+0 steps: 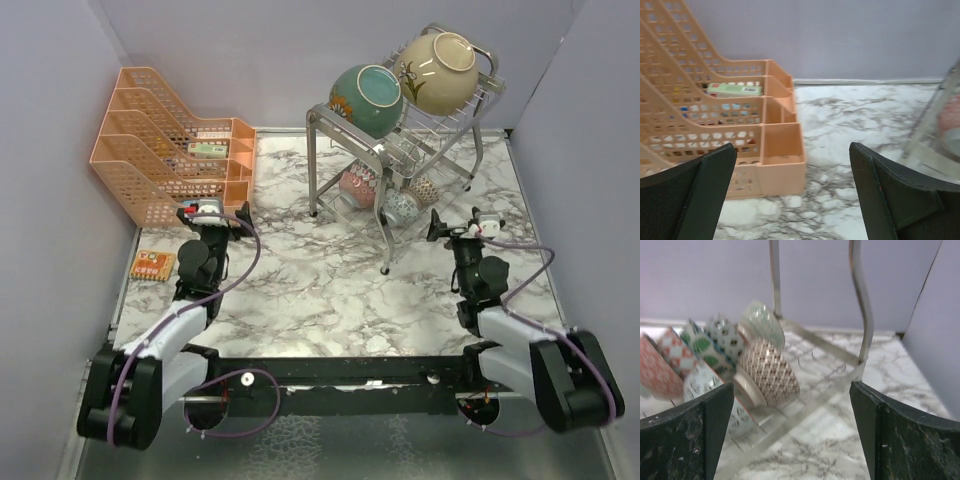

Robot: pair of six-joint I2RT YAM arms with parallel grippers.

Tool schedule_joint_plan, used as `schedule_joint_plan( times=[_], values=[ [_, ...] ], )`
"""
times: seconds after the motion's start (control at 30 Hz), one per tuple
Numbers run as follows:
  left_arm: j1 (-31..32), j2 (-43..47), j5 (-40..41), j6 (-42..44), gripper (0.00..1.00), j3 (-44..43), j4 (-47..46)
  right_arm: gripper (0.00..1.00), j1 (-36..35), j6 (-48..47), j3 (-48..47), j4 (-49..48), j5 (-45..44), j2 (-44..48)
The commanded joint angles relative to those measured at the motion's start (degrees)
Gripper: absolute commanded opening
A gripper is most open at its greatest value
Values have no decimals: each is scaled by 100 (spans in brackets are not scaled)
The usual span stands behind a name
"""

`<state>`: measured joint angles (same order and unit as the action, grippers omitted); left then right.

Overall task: Unload the bowls from the dish rack
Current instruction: Adjust the dish rack at the center of the board.

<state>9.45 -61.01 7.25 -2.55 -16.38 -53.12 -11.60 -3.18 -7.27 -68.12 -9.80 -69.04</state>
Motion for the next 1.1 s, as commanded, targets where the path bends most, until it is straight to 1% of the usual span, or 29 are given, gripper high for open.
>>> schedule_joint_plan(
  times=[0.0, 0.03, 0.07, 0.13, 0.2, 0.23, 0.27, 0.3, 0.37, 0.4, 0.47, 0.53, 0.57, 0.63, 0.73, 0.8, 0.83, 0.87, 0.9, 0.97, 1.07],
  values=[
    [639, 795, 167, -866, 99, -71, 985, 100, -16, 22, -305, 1868, 94, 1460],
    [740, 936, 150, -1359, 99, -82, 1156, 99, -16, -1, -370, 2157, 121, 1704],
    [839, 1059, 8, -1654, 99, -67, 1264, 99, -14, 13, -469, 2531, 123, 1947],
    [1103, 1170, -364, -2051, 99, 55, 1081, 99, -15, 224, -708, 3455, 99, 2477],
    [1451, 1126, -282, -2709, 99, 45, 1191, 99, -13, 619, -1008, 4384, 185, 2934],
    [1595, 1046, -90, -3269, 99, -150, 1645, 99, -14, 835, -1275, 5068, 406, 3137],
    [1721, 926, -79, -3460, 99, -386, 2229, 99, -14, 904, -1519, 5567, 769, 3326],
    [1906, 751, -98, -3441, 99, -509, 2430, 99, -16, 914, -1719, 5884, 1264, 3460],
    [2431, 430, 62, -3230, 99, -556, 2234, 99, -8, 991, -2024, 6177, 1963, 3622],
    [2692, 266, 239, -3204, 99, -570, 2123, 99, -15, 1047, -2124, 6312, 2108, 3659],
    [3147, -128, 312, -3124, 99, -698, 1912, 99, -18, 1197, -2354, 6654, 2206, 3638],
    [3604, -586, 408, -3034, 99, -961, 1819, 99, -10, 1541, -2634, 7093, 1954, 3521],
    [3940, -810, 522, -2962, 99, -1092, 1758, 99, -9, 1697, -2789, 7345, 1784, 3435],
    [4389, -1203, 644, -2814, 99, -1263, 1389, 99, -6, 1894, -3086, 7773, 1529, 3238],
    [4883, -1745, 653, -2642, 99, -1544, 862, 99, -7, 1825, -3277, 8143, 1279, 3138],
    [5171, -2091, 737, -2499, 99, -1828, 725, 99, -4, 1983, -3317, 8320, 953, 3174],
    [5277, -2252, 817, -2406, 99, -1978, 683, 99, -11, 2363, -3343, 8534, 563, 3216],
    [5378, -2387, 904, -2326, 99, -2109, 669, 99, -5, 2847, -3369, 8817, -38, 3262],
    [5454, -2515, 989, -2281, 99, -2228, 667, 99, -11, 2964, -3388, 8951, -214, 3291],
    [5504, -2720, 1110, -2269, 99, -2362, 484, 99, -5, 2882, -3431, 9075, -246, 3291],
    [5512, -2931, 1312, -2315, 94, -2404, 70, 99, -9, 2827, -3545, 9249, -144, 3193]
  ],
)
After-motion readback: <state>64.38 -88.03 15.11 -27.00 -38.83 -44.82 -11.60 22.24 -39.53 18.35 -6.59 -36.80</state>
